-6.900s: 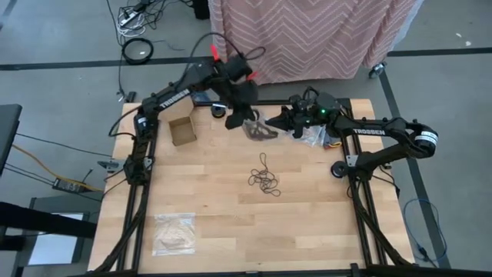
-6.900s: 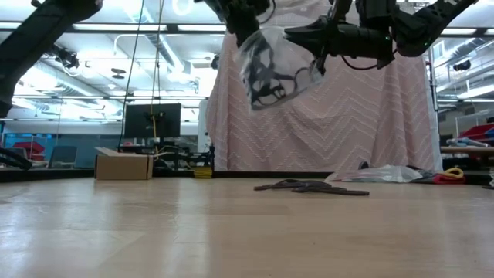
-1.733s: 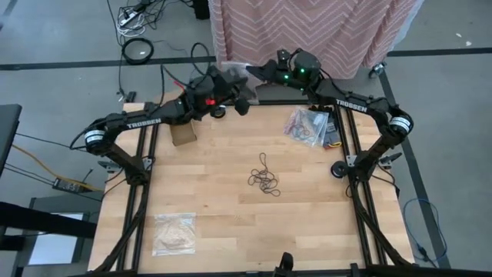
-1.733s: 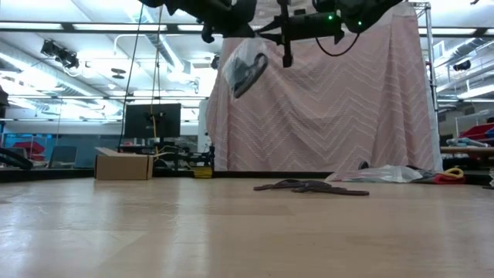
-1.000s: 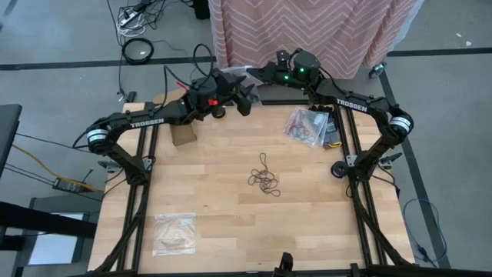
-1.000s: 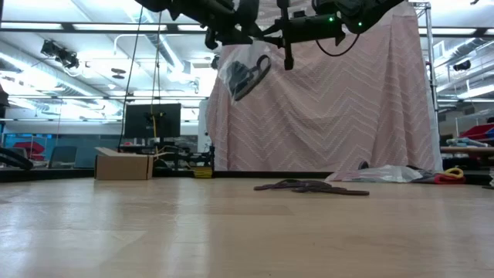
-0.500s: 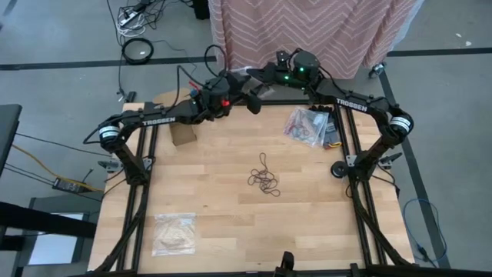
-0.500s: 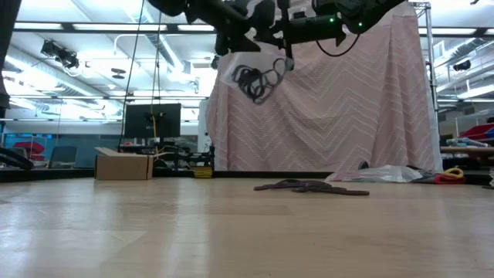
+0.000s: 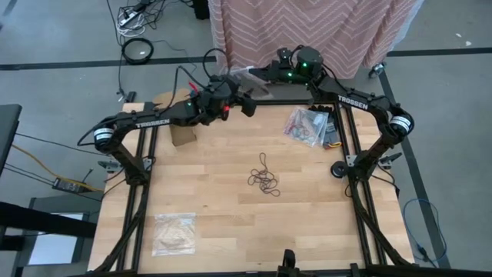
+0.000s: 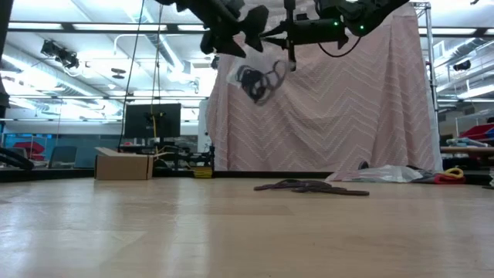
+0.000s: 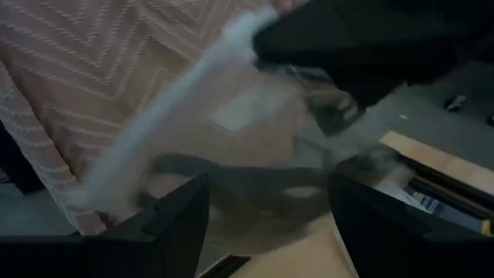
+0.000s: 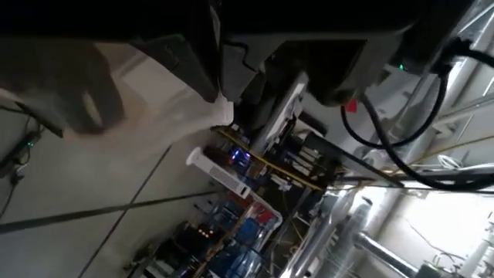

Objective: Sort rubber bands
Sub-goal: Close the transparent zip bag

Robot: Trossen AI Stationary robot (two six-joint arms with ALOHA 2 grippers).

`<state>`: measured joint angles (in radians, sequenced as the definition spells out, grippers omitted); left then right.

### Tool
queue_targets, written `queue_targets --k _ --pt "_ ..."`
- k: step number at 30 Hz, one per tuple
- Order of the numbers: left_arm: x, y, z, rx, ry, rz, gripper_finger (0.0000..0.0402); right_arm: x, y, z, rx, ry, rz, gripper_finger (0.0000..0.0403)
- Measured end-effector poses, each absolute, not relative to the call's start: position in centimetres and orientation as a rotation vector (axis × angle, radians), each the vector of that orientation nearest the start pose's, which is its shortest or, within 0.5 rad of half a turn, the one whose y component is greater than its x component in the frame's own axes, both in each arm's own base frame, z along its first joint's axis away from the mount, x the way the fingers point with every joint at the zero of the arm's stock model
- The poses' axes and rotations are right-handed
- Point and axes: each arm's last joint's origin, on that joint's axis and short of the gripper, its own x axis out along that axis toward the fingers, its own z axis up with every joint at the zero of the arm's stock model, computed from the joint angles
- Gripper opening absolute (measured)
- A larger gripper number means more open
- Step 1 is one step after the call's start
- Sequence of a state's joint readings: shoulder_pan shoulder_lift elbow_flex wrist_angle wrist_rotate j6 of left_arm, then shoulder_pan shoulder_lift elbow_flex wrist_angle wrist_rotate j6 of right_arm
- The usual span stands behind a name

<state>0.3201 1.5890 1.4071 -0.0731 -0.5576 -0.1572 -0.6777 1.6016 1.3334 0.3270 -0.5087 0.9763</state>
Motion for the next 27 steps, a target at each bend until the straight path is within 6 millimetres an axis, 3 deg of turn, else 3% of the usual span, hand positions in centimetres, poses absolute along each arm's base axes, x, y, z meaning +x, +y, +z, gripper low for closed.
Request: queue_targets --k 4,10,17,22,27 --pt "33.2 12.5 36.3 -0.124 0.252 0.846 0.0269 29.9 -22.2 37.0 0.934 -0.133 -0.068 0.0" --pt "30.8 11.6 37.4 -0.12 0.346 0.818 0.0267 29.4 -21.1 37.1 0.87 0.056 0.224 0.0" --pt "27.2 9.7 40.1 -0.142 0.362 0.513 0.0232 29.5 -19.3 37.0 0.823 0.186 0.415 0.0" --pt "26.0 8.9 40.8 -0.071 0.381 0.354 0.0209 30.9 -16.8 36.1 0.818 0.282 0.503 0.0" --pt "26.7 8.8 40.0 -0.035 0.432 0.228 0.0202 32.6 -13.5 35.7 0.779 0.321 0.544 0.0"
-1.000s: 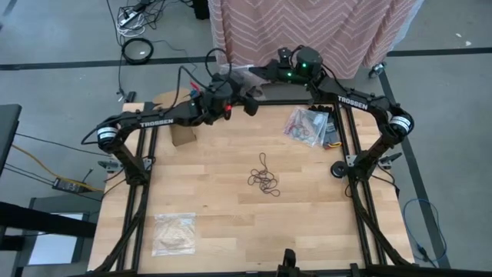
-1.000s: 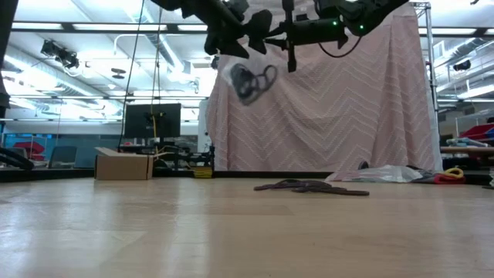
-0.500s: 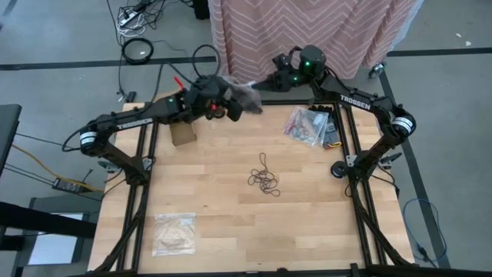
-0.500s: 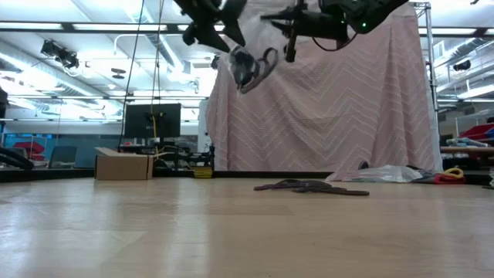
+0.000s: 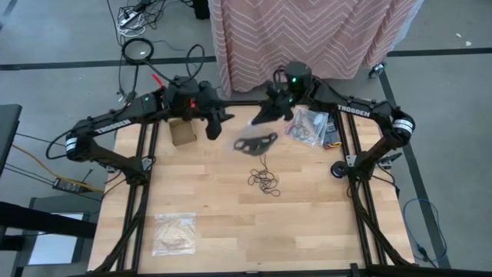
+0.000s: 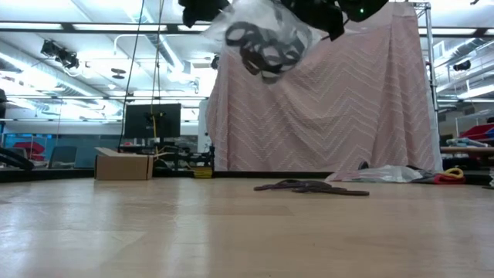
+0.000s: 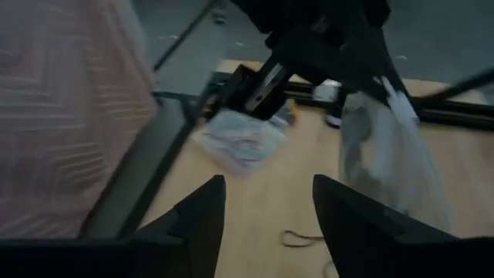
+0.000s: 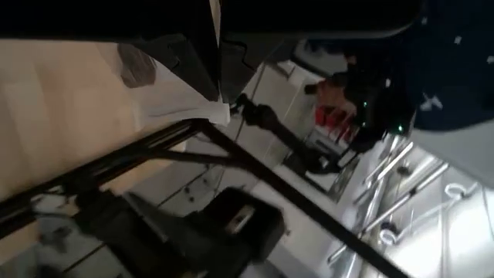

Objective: Sort rubber bands
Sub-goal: Close the transparent zip bag

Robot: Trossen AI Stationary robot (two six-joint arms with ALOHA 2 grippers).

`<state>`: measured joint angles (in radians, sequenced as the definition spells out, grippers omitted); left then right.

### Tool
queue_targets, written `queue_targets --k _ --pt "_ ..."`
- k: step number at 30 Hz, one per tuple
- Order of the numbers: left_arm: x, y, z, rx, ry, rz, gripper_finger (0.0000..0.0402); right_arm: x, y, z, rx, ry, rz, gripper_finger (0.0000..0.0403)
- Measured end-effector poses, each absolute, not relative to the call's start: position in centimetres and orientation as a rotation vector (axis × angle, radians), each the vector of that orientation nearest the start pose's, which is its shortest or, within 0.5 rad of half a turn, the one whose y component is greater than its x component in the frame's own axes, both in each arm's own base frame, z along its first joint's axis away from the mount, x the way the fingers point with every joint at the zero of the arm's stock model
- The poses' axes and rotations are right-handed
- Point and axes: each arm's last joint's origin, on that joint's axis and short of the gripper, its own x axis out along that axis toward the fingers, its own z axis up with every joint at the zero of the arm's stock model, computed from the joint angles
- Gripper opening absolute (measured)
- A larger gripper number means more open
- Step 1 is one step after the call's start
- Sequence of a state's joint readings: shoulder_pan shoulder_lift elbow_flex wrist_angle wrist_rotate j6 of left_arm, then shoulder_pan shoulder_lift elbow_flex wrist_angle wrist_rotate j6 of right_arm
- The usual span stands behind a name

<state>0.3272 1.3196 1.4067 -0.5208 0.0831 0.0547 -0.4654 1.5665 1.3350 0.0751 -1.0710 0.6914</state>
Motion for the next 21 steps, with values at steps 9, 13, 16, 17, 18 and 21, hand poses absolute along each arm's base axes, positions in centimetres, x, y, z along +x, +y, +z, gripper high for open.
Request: queue_targets --k 9,13,16,17,18,21 --pt "29.3 8.7 38.3 -0.13 0.42 -0.116 0.0201 34.0 -10.5 34.9 0.726 0.345 0.393 0.0" --pt "28.9 8.8 38.3 -0.168 0.439 -0.098 0.0201 34.1 -10.1 34.3 0.701 0.374 0.319 0.0" --pt "28.2 8.9 38.9 -0.204 0.423 -0.105 0.0201 34.3 -10.1 33.9 0.691 0.38 0.238 0.0" --pt "27.9 9.0 39.1 -0.214 0.42 -0.105 0.0201 34.3 -10.1 33.8 0.685 0.377 0.22 0.0" --pt "27.8 9.1 39.1 -0.226 0.424 -0.102 0.0201 34.3 -10.1 33.9 0.677 0.37 0.209 0.0" --pt "27.5 9.3 39.2 -0.253 0.42 -0.089 0.0201 34.4 -10.1 33.9 0.674 0.37 0.192 0.0"
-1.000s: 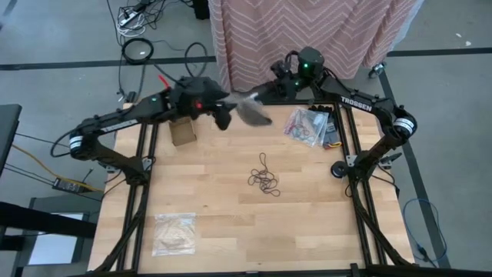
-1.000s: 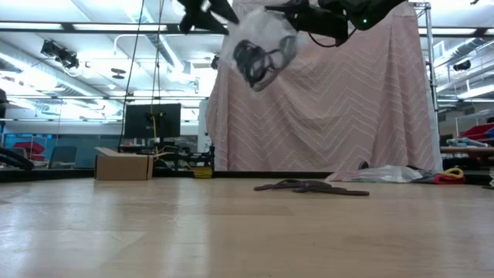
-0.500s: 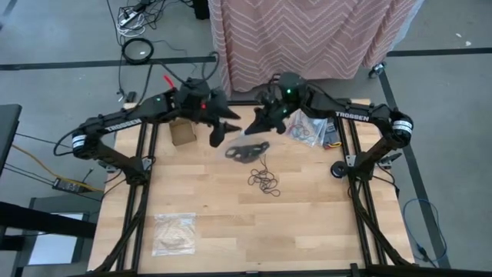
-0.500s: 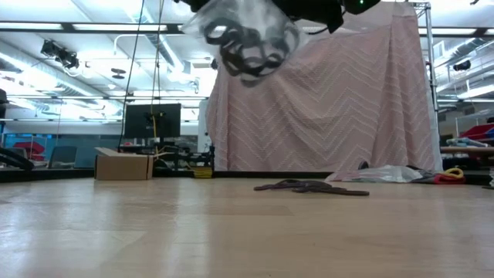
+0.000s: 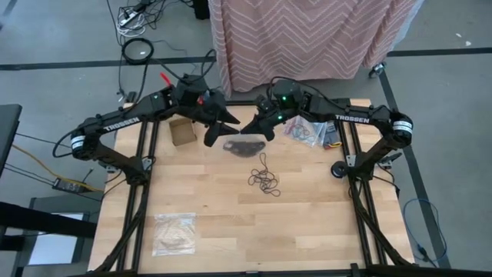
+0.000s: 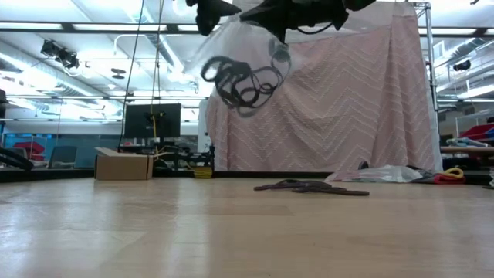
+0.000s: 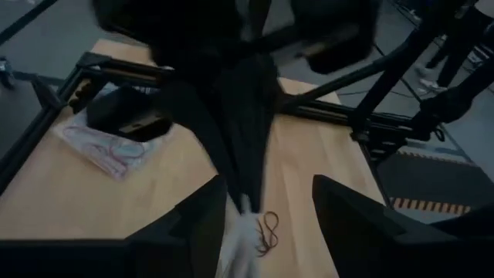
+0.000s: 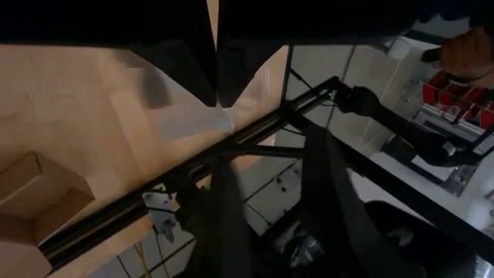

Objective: Sort rubber bands
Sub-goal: Close the transparent zip bag

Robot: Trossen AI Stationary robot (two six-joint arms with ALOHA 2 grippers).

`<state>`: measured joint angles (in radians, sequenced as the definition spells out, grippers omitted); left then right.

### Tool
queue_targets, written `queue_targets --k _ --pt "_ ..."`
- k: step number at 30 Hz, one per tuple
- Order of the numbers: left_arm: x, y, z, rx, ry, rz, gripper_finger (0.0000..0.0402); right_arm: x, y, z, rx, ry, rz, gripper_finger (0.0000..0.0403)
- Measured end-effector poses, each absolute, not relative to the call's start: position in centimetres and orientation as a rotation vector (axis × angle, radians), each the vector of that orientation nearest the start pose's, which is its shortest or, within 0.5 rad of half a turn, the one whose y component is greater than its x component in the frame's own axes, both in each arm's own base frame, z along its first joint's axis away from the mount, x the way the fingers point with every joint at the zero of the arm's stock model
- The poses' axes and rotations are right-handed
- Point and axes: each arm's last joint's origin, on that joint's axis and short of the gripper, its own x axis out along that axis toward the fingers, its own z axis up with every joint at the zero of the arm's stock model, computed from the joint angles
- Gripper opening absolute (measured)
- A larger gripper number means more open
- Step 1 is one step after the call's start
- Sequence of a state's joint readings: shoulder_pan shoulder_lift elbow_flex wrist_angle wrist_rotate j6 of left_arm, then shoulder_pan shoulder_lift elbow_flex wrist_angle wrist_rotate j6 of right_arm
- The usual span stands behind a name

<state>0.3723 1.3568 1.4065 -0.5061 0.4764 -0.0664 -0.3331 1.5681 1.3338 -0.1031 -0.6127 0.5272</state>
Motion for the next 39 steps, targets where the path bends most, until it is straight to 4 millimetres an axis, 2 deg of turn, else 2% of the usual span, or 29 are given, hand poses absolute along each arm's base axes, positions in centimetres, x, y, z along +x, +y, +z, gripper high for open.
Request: queue_targets --k 18,33,36,39 --pt "27.4 9.3 38.6 -0.291 0.477 -0.098 0.0201 34.5 -10.2 34.2 0.649 0.331 0.187 0.0" --pt "28.0 9.7 36.9 -0.274 0.581 -0.03 0.0201 34.5 -10.1 34.2 0.651 0.334 0.199 0.0" --pt "28.0 9.8 36.8 -0.266 0.583 -0.014 0.0188 34.5 -10.1 34.2 0.653 0.333 0.199 0.0" --pt "28.1 9.8 36.9 -0.264 0.579 -0.014 0.0155 34.5 -10.1 34.2 0.653 0.333 0.198 0.0"
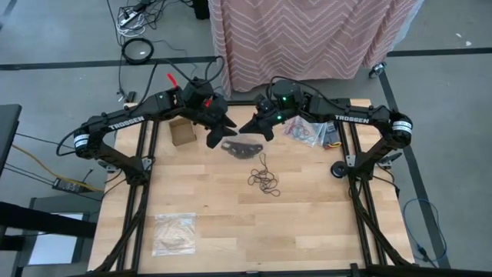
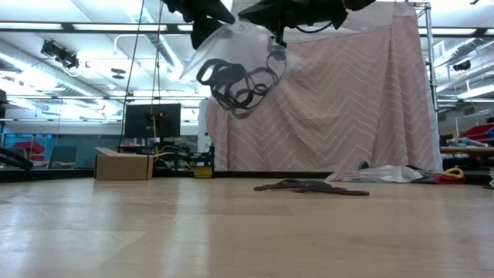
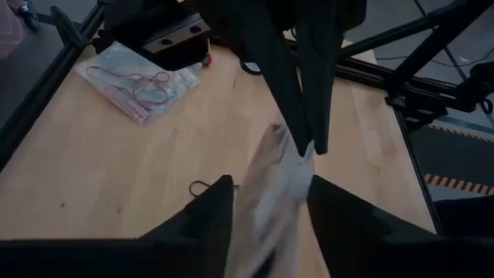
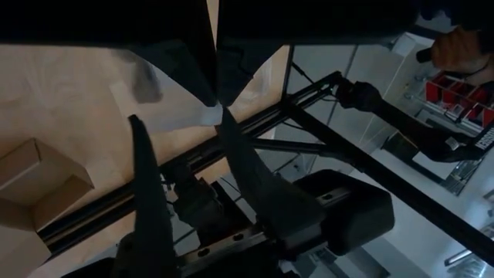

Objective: Sort rubber bands
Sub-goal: Close the transparent zip bag

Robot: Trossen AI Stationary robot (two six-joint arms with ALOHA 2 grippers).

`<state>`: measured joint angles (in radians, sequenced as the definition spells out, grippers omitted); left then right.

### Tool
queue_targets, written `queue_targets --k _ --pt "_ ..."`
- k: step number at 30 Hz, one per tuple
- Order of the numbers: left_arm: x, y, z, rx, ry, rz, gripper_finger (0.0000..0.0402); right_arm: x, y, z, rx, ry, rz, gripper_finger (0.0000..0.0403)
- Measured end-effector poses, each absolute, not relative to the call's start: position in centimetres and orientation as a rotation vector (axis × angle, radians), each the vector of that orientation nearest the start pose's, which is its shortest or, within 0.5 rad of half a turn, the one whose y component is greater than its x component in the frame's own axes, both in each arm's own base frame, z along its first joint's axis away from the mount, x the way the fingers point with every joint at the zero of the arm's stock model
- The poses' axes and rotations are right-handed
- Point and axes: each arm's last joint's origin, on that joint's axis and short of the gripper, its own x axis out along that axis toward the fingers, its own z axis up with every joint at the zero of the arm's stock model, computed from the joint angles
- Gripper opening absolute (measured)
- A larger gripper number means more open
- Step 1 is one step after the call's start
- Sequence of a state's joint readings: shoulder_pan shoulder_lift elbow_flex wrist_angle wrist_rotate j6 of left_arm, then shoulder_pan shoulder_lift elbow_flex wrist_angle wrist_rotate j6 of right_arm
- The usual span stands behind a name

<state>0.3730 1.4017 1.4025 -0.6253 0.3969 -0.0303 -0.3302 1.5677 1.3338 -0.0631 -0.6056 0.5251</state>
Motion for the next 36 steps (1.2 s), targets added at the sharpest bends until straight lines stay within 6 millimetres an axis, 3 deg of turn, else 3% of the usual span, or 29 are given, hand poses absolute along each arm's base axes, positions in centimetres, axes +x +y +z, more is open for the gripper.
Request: queue_targets --k 9,21,31,36 --pt "28.1 9.7 36.9 -0.265 0.578 -0.052 0.0016 34.4 -10.1 34.3 0.651 0.336 0.21 0.0" --pt "28.2 9.7 37.1 -0.261 0.552 -0.048 0.0002 34.5 -10.0 34.6 0.639 0.314 0.232 0.0" --pt "27.7 9.6 36.3 -0.268 0.643 -0.03 0.0 33.1 -9.8 36.9 0.58 0.237 0.232 0.0" --pt "28.0 9.7 36.8 -0.258 0.592 -0.043 0.0 32.6 -9.6 36.3 0.522 0.307 0.218 0.0004"
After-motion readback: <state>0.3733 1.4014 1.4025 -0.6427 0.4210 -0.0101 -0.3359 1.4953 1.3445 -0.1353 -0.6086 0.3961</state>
